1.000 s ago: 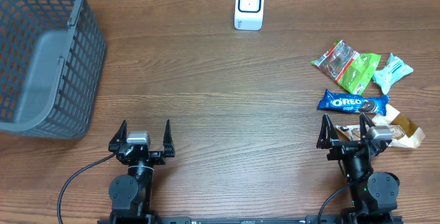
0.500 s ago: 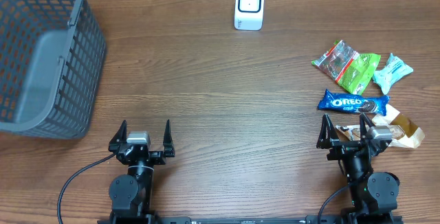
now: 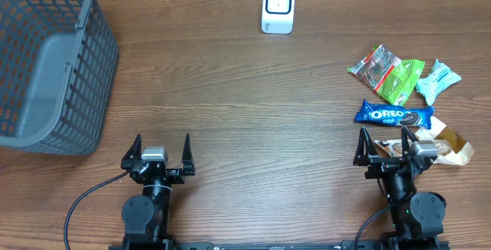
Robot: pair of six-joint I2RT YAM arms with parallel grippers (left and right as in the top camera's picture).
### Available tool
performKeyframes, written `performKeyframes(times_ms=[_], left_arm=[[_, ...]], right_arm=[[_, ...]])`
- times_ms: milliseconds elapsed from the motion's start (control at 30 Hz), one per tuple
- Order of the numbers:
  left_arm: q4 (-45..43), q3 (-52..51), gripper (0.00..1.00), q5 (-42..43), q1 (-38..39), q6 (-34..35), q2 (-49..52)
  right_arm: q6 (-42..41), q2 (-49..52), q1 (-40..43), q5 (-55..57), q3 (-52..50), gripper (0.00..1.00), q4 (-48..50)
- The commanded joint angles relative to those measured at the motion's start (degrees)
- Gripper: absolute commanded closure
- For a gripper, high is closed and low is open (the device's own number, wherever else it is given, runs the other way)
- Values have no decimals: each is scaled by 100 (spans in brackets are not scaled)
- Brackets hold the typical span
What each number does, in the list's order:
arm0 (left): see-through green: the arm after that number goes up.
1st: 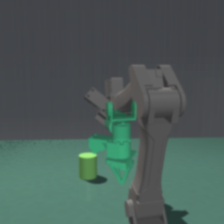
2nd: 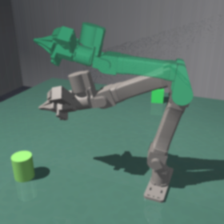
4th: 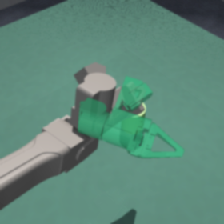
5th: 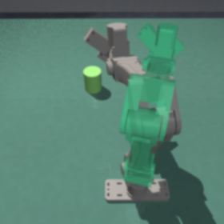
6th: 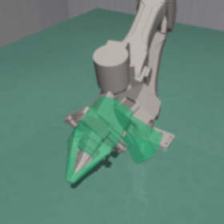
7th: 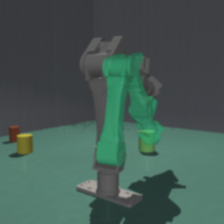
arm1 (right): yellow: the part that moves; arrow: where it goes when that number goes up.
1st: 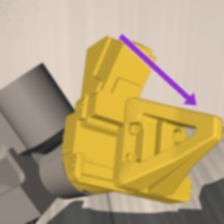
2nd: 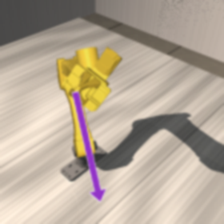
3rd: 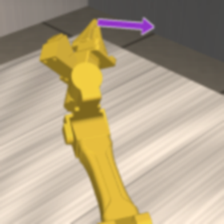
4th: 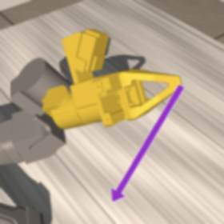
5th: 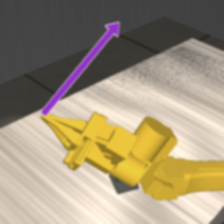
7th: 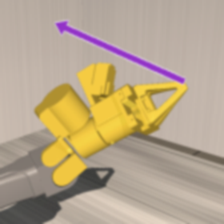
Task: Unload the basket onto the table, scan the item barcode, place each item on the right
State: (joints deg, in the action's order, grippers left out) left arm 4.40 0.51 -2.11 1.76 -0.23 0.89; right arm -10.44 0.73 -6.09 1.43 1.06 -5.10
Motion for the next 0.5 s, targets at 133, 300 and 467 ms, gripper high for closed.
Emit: performKeyframes(times_ms=[133, 300, 467], left_arm=[[-11, -24, 0, 66, -20, -107, -68], [-11, -24, 0, 66, -20, -107, -68], [-11, -24, 0, 66, -20, -107, -68]], right_arm=[[44, -57, -39, -17, -61, 0, 44], [44, -57, -39, -17, -61, 0, 44], [44, -57, -39, -20, -59, 0, 44]])
